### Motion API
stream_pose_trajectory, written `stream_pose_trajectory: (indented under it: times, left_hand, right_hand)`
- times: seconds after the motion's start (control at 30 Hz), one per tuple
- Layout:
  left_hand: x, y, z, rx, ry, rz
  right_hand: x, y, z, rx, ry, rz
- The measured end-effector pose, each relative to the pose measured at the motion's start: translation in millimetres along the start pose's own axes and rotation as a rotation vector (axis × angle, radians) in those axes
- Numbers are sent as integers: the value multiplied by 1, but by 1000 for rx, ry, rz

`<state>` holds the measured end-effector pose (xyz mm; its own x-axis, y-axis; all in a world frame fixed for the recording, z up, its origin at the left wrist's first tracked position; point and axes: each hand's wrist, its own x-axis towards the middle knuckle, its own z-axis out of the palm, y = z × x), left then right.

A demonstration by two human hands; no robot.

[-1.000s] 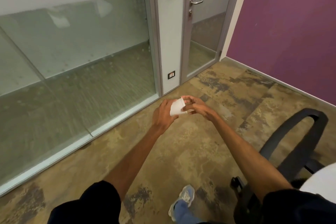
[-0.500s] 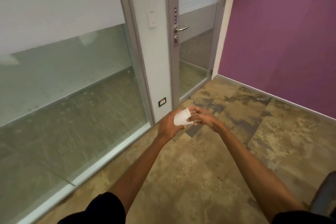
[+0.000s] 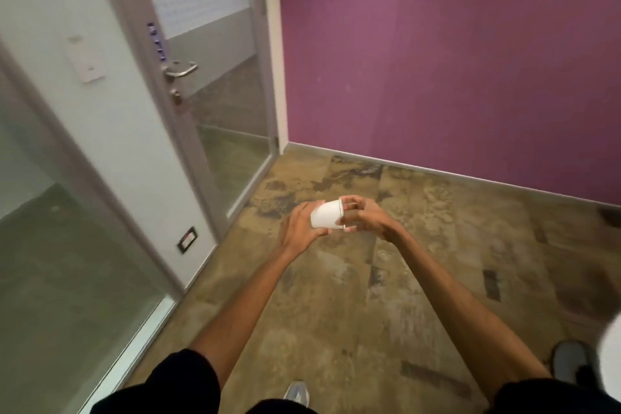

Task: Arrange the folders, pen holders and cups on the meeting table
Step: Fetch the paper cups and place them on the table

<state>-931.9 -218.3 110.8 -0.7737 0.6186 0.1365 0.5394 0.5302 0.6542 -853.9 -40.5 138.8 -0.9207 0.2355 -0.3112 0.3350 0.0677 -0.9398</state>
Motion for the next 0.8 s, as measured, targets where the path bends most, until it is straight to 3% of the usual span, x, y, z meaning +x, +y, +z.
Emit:
stream_pose_trajectory:
  times: [0.2,0.43,0.8]
  left_hand:
    - [102,16,40,-29,-101,137]
    - [188,62,111,-8,-294,273]
    - [353,204,267,26,-450,457]
  right_hand:
    - [38,-1,-69,38,236,9]
    - [61,31,-165,106,397,72]
    - [87,54,-387,114,630,95]
